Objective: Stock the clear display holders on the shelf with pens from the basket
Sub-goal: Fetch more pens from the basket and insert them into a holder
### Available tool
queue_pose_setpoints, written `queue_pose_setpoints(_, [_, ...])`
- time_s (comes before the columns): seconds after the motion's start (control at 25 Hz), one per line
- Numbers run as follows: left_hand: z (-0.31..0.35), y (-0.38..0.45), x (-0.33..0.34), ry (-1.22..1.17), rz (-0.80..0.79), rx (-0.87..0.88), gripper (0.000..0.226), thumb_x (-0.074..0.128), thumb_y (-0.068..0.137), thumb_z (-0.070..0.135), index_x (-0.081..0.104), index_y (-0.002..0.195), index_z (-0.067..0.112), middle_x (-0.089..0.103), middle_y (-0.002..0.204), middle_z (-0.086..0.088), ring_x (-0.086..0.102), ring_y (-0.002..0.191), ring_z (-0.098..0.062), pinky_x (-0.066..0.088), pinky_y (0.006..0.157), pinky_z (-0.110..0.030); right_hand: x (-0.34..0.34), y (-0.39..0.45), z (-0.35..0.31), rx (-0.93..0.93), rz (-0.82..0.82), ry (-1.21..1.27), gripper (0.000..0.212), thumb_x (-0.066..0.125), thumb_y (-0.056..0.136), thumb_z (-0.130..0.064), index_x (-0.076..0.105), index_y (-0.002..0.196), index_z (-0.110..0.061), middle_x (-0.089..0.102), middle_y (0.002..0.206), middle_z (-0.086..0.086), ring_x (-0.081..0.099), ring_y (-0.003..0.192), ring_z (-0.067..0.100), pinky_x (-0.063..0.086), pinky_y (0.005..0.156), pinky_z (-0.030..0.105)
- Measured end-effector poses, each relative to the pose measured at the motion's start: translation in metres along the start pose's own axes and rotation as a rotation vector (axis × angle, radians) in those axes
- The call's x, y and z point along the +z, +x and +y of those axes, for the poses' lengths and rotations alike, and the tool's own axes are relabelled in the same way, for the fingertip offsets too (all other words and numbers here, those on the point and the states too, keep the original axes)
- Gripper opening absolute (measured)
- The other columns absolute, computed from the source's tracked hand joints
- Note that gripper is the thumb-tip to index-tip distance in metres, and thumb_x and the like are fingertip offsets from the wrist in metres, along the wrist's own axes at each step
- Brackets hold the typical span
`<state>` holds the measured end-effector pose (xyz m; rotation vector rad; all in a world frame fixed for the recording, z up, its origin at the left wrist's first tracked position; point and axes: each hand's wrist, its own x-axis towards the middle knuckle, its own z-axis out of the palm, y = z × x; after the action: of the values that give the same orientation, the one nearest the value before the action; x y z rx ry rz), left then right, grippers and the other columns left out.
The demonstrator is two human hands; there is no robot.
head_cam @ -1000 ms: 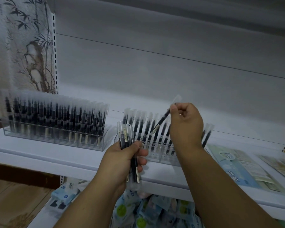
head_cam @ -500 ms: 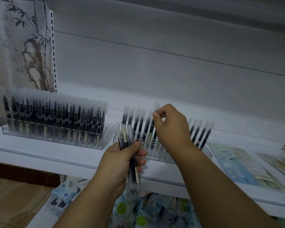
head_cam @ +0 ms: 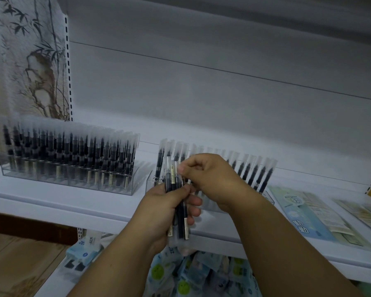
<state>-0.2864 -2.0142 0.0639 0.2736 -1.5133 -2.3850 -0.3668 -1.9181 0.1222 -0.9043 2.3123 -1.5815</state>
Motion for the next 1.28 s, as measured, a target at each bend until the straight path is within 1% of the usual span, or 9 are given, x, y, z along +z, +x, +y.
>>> queue_pose_setpoints(0.08, [-0.001,-0.001,0.003,-0.004,-0.017,-0.003,0.019,0.058,0.095,0.012,0.065,0.099,-0.005,0.069,0.076,-0.022,0.063,0.057,-0.024,0.052,0.051,-0.031,-0.004,0.0,0.004,0.004,0.031,0.097,0.008,0.071,0.089,-0.016,0.071,0.089,-0.009,0.062,0.058,-0.011,0.05,0.043,-0.003,0.04,0.046,0.013])
queue_pose_setpoints(0.16, [-0.002,-0.001,0.003,-0.015,-0.008,-0.005,0.02,0.057,0.096,0.012,0.064,0.102,-0.006,0.07,0.077,-0.022,0.064,0.057,-0.025,0.053,0.051,-0.031,-0.009,0.002,0.007,-0.004,0.165,0.182,0.003,0.068,0.089,-0.009,0.071,0.088,-0.009,0.063,0.062,-0.01,0.049,0.047,-0.001,0.038,0.048,0.013])
queue_pose_setpoints(0.32, [-0.007,0.003,0.001,-0.03,0.064,0.006,0.013,0.056,0.097,0.009,0.062,0.1,-0.002,0.071,0.075,-0.021,0.061,0.052,-0.023,0.051,0.047,-0.029,-0.031,0.006,0.011,-0.196,0.69,0.137,0.008,0.061,0.094,-0.018,0.065,0.095,-0.025,0.068,0.078,-0.009,0.049,0.053,0.005,0.046,0.052,0.022])
queue_pose_setpoints(0.44, [-0.01,0.005,-0.001,-0.027,0.109,0.013,0.011,0.057,0.096,0.01,0.062,0.1,0.001,0.07,0.073,-0.017,0.058,0.05,-0.021,0.048,0.045,-0.029,-0.03,0.004,0.011,-0.385,0.849,0.009,0.008,0.059,0.096,-0.021,0.061,0.094,-0.029,0.062,0.079,-0.015,0.052,0.06,-0.002,0.043,0.06,0.007])
queue_pose_setpoints(0.68, [-0.013,0.007,0.0,-0.009,0.122,0.033,0.011,0.058,0.095,0.009,0.062,0.101,0.001,0.067,0.07,-0.014,0.054,0.05,-0.02,0.044,0.046,-0.029,-0.017,0.011,0.031,-0.439,0.705,-0.327,0.004,0.057,0.097,-0.023,0.061,0.095,-0.024,0.058,0.083,-0.013,0.053,0.071,0.005,0.046,0.067,0.024])
queue_pose_setpoints(0.84, [-0.016,0.008,-0.002,-0.011,0.12,0.022,0.01,0.057,0.096,0.01,0.062,0.1,0.002,0.065,0.068,-0.012,0.053,0.05,-0.02,0.043,0.045,-0.028,-0.022,0.011,0.025,-0.487,0.761,-0.41,0.006,0.056,0.098,-0.022,0.057,0.092,-0.026,0.055,0.083,-0.014,0.051,0.073,0.003,0.038,0.064,0.013])
queue_pose_setpoints(0.96, [-0.016,0.009,-0.002,-0.017,0.114,0.018,0.009,0.056,0.097,0.009,0.063,0.099,0.003,0.065,0.068,-0.012,0.053,0.05,-0.02,0.043,0.044,-0.028,-0.028,0.01,0.021,-0.485,0.776,-0.455,0.01,0.055,0.098,-0.023,0.054,0.09,-0.027,0.054,0.082,-0.016,0.051,0.072,0.003,0.039,0.064,0.014])
queue_pose_setpoints(1.16, [-0.016,0.011,0.001,-0.001,0.104,0.025,0.011,0.056,0.096,0.009,0.062,0.101,0.001,0.065,0.069,-0.012,0.053,0.049,-0.019,0.041,0.044,-0.027,-0.025,0.018,0.026,-0.365,0.479,-0.534,0.007,0.053,0.099,-0.021,0.059,0.102,-0.023,0.061,0.098,-0.009,0.055,0.076,0.009,0.045,0.069,0.027])
queue_pose_setpoints(1.28, [-0.015,0.012,0.004,-0.015,0.078,0.018,0.012,0.056,0.096,0.008,0.064,0.102,0.001,0.065,0.07,-0.013,0.053,0.05,-0.019,0.041,0.044,-0.027,-0.029,0.023,0.013,-0.316,0.405,-0.592,0.013,0.051,0.099,-0.023,0.059,0.109,-0.02,0.063,0.1,-0.005,0.059,0.08,0.013,0.05,0.072,0.031])
